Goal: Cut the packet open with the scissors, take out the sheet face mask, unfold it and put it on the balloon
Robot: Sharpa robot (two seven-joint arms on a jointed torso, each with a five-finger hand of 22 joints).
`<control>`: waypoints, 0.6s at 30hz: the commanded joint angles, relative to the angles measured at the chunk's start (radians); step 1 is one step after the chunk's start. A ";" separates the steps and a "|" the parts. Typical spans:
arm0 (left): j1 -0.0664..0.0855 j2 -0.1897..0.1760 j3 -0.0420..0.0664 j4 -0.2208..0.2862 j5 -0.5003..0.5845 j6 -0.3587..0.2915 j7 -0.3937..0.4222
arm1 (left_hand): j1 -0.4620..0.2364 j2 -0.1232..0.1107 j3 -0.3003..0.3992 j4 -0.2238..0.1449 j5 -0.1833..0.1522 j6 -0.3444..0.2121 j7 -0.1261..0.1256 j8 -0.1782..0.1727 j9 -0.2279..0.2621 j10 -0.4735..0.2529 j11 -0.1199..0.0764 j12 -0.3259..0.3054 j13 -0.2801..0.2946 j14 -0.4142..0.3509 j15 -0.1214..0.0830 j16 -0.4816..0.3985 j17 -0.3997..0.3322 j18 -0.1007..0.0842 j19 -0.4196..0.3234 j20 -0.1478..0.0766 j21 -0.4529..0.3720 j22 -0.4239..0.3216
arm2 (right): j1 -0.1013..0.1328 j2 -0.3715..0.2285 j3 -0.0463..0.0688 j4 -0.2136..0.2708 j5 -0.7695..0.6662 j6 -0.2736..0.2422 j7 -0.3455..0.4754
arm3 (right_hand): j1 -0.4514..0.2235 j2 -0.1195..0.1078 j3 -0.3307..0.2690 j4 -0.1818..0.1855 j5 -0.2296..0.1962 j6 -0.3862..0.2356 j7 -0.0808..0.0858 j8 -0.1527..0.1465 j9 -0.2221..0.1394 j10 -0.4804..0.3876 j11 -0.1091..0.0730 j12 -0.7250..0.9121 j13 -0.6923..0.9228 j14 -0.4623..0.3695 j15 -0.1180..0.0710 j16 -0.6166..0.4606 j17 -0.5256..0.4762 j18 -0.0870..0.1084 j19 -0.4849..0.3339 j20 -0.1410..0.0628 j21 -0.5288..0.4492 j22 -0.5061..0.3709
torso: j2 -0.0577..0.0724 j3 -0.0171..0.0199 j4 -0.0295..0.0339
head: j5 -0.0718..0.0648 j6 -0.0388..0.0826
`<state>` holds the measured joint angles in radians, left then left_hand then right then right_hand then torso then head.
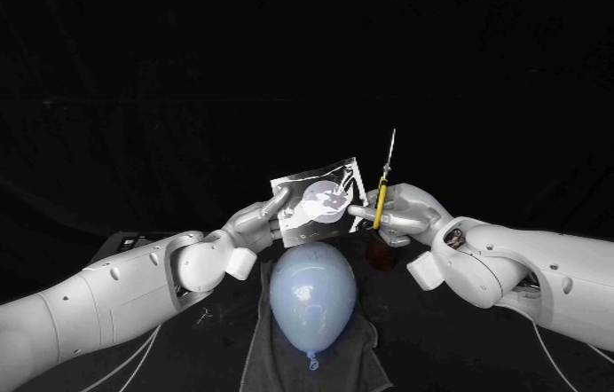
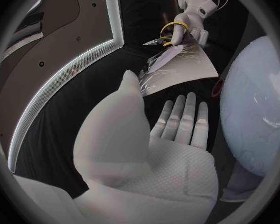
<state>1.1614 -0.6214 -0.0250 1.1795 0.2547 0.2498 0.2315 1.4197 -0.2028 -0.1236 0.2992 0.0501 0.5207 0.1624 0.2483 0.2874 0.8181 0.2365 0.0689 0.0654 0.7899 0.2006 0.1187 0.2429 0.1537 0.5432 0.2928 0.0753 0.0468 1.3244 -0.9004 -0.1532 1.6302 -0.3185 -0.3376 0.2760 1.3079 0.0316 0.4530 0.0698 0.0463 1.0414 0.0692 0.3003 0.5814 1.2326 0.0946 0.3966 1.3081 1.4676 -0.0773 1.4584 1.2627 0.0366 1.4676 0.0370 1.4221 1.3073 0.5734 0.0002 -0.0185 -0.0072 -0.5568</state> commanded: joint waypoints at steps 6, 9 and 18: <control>0.000 0.017 0.008 0.008 0.027 0.039 0.037 | 0.021 0.014 0.006 0.000 0.001 -0.005 0.123 0.009 -0.001 -0.004 0.008 0.000 -0.001 -0.001 0.009 -0.013 -0.006 -0.014 -0.007 0.000 -0.009 0.000 | 0.000 0.017 0.002 -0.005 0.003 0.007 0.021 | 0.002 0.008 0.008 -0.008 0.003 0.002 -0.011 0.004 0.044 0.293 -0.116 0.897 0.091 0.048 -0.005 0.004 0.001 0.006 0.000 -0.007 -0.001 0.154 | -0.002 0.0010 -0.0005 | -0.003 -0.002; 0.000 0.019 0.011 0.014 0.026 0.045 0.034 | 0.033 0.024 0.022 -0.001 0.001 -0.002 0.126 0.013 0.000 -0.001 0.008 0.001 0.000 -0.002 0.010 -0.015 -0.009 -0.015 -0.011 0.000 -0.011 -0.001 | -0.001 0.024 0.002 -0.008 0.003 0.009 0.020 | 0.002 0.008 0.008 -0.008 0.003 0.002 -0.011 0.004 0.044 0.293 -0.116 0.897 0.091 0.048 -0.005 0.004 0.001 0.006 0.000 -0.007 -0.001 0.154 | -0.001 0.0011 0.0002 | -0.003 -0.001; 0.001 0.027 0.016 0.028 0.020 0.081 0.018 | 0.056 0.024 0.053 -0.002 0.000 0.002 0.129 0.020 0.001 0.000 0.009 0.000 0.000 -0.013 0.011 -0.021 -0.015 -0.019 -0.035 0.000 -0.017 -0.003 | -0.002 0.042 0.001 -0.017 0.003 0.019 0.015 | 0.001 0.008 0.009 -0.010 0.003 0.001 -0.010 0.005 0.046 0.293 -0.116 0.896 0.091 0.049 -0.005 0.005 0.004 0.005 0.001 -0.007 0.000 0.155 | -0.001 -0.0003 -0.0024 | -0.006 -0.003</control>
<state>1.1610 -0.5979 -0.0110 1.2041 0.2693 0.2843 0.2453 1.4664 -0.1813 -0.0753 0.2979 0.0500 0.5194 0.1610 0.2630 0.2872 0.8184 0.2396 0.0689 0.0652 0.7862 0.2113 0.1033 0.2291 0.1534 0.5162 0.2912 0.0609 0.0453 1.3222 -0.8611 -0.1531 1.6137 -0.3165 -0.3357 0.2791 1.3081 0.0314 0.4531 0.0668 0.0457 1.0413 0.0691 0.3006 0.5814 1.2326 0.0947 0.3967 1.3073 1.4673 -0.0770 1.4583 1.2625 0.0363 1.4659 0.0358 1.4220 1.3081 0.5722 0.0006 -0.0190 -0.0126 -0.5594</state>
